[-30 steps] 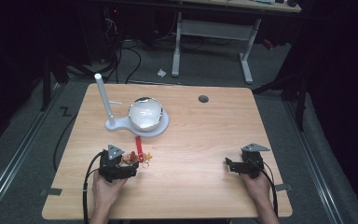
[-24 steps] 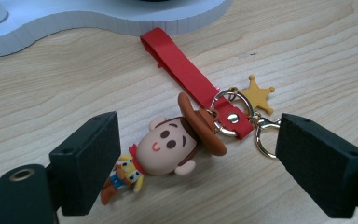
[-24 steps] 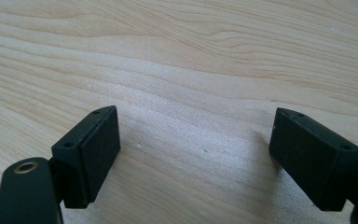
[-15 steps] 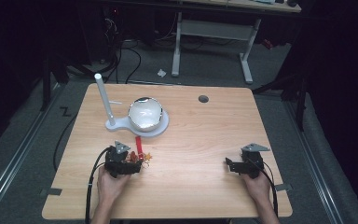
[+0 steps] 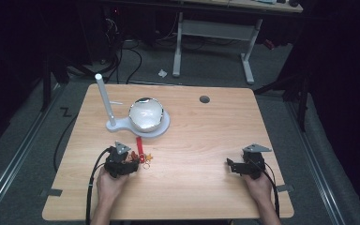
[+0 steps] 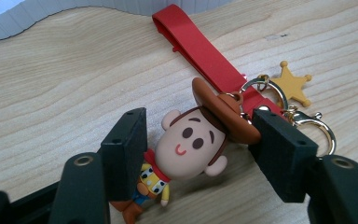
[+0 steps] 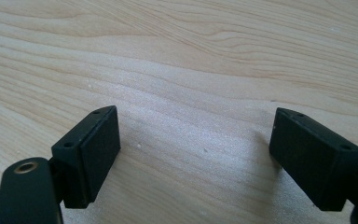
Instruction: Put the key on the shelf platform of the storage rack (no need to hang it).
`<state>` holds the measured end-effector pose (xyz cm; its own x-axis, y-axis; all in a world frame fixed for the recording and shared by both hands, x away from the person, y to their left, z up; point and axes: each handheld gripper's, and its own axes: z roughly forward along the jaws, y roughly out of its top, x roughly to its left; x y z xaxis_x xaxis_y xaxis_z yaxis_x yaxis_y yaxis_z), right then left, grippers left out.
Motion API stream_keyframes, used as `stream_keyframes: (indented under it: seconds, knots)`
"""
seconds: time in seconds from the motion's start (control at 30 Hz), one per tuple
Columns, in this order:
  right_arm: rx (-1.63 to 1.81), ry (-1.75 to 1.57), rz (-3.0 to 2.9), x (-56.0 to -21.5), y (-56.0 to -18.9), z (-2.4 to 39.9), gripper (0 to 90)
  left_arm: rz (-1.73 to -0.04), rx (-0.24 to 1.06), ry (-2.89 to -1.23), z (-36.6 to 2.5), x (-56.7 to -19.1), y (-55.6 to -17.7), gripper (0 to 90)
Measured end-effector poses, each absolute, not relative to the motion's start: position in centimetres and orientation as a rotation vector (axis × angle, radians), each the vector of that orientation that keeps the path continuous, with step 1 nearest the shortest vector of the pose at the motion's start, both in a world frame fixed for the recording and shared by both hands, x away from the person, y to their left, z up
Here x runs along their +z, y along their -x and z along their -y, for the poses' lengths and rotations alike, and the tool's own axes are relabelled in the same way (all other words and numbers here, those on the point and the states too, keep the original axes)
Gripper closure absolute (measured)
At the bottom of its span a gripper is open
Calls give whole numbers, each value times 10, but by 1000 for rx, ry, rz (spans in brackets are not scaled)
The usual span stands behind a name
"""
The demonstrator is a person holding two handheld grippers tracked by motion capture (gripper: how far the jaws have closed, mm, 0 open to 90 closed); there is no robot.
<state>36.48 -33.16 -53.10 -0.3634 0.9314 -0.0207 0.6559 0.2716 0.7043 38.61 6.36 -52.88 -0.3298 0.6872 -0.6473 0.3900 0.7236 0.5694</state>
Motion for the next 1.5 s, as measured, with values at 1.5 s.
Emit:
stream_keyframes:
  seconds: [1.5]
  knots:
    - [854, -1432, -2114, -531, -365, 332, 161, -1876, 247, -654, -89, -448, -376, 558]
